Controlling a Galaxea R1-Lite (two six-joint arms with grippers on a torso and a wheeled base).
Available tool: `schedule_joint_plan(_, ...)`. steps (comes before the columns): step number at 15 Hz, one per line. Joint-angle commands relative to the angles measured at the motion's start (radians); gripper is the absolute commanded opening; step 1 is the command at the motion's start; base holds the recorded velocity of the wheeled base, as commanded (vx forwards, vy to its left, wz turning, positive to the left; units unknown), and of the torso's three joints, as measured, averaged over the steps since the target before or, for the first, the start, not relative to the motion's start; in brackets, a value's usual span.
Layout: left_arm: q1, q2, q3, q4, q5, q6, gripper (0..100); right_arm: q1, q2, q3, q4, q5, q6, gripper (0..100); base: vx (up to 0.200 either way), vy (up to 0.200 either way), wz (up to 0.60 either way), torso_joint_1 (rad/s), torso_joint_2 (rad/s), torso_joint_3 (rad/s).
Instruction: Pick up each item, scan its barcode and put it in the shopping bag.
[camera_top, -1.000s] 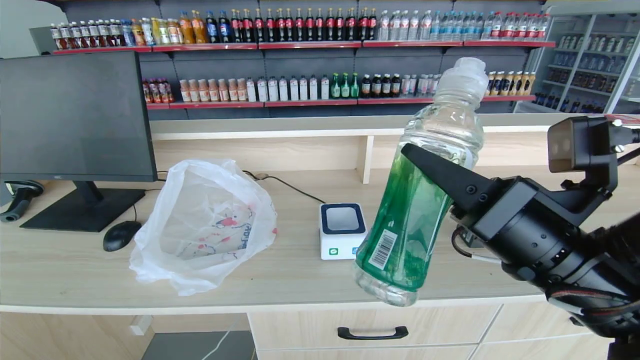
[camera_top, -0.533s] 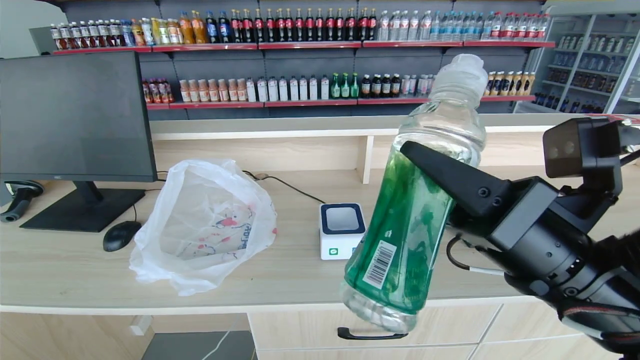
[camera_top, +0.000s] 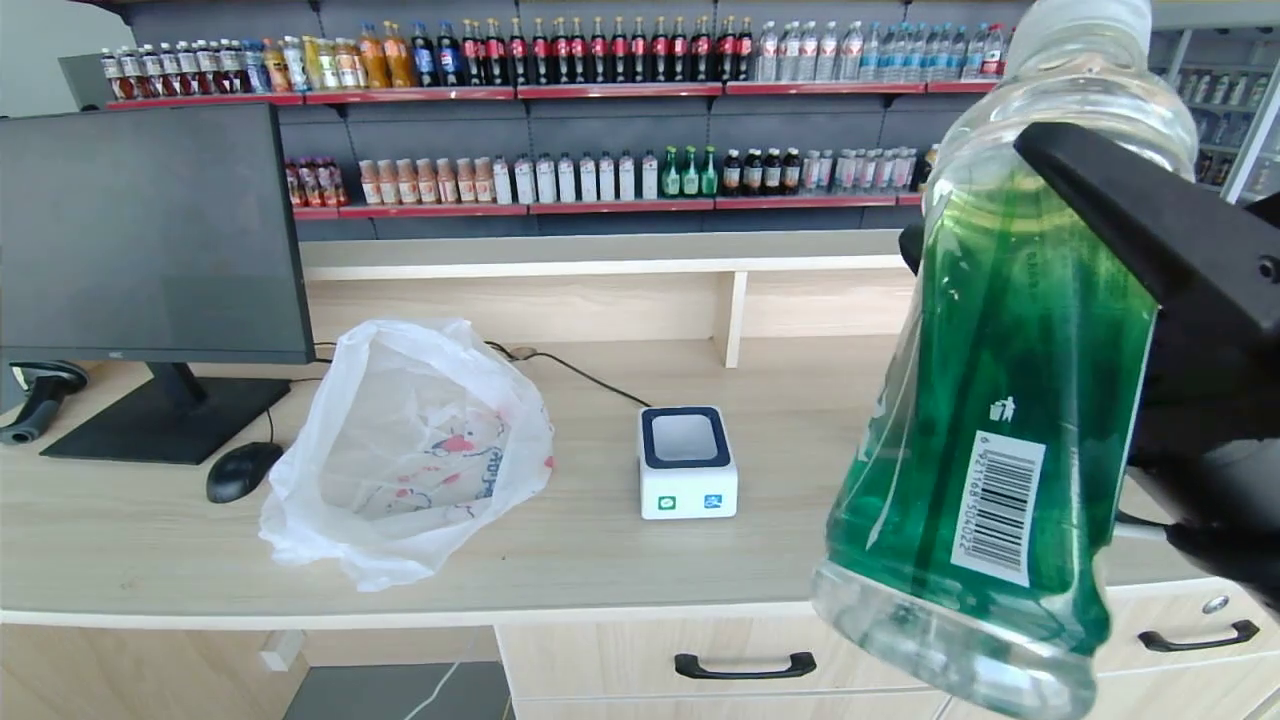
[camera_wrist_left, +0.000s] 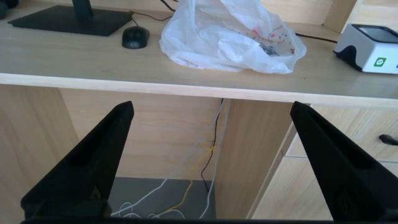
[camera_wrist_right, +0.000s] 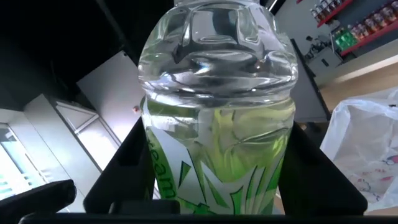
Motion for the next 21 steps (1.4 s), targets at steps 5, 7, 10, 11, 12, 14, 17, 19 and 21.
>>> schedule_joint_plan(5,0.002,0.000,0.000,0.000,0.000,0.000,100,-0.014,-0.011,0.006,-0.002,0.000,0.000,0,0.000,0.000,0.00,0.000,0.00,0.000)
schedule_joint_plan(7,0.000,0.000,0.000,0.000,0.000,0.000,100,-0.016,-0.011,0.005,-0.002,0.000,0.000,0,0.000,0.000,0.00,0.000,0.00,0.000)
schedule_joint_plan(10,0.000,0.000,0.000,0.000,0.000,0.000,100,-0.016,-0.009,0.006,-0.002,0.000,0.000,0,0.000,0.000,0.00,0.000,0.00,0.000)
schedule_joint_plan(11,0.000,0.000,0.000,0.000,0.000,0.000,100,-0.016,-0.008,0.008,-0.002,0.000,0.002,0,0.000,0.000,0.00,0.000,0.00,0.000)
schedule_joint_plan(12,0.002,0.000,0.000,0.000,0.000,0.000,100,-0.016,-0.009,0.008,-0.002,0.000,0.000,0,0.000,0.000,0.00,0.000,0.00,0.000)
schedule_joint_plan(14,0.000,0.000,0.000,0.000,0.000,0.000,100,-0.016,-0.011,0.017,-0.002,0.000,0.000,0,0.000,0.000,0.00,0.000,0.00,0.000)
schedule_joint_plan(17,0.002,0.000,0.000,0.000,0.000,0.000,100,-0.016,-0.011,0.020,-0.002,0.000,-0.004,0,0.000,0.000,0.00,0.000,0.00,0.000)
schedule_joint_plan(19,0.000,0.000,0.000,0.000,0.000,0.000,100,-0.016,-0.009,0.026,-0.002,0.000,-0.032,0,0.000,0.000,0.00,0.000,0.00,0.000)
schedule_joint_plan(21,0.002,0.000,0.000,0.000,0.000,0.000,100,-0.016,-0.002,0.040,-0.002,0.000,-0.152,0,0.000,0.000,0.00,0.000,0.00,0.000)
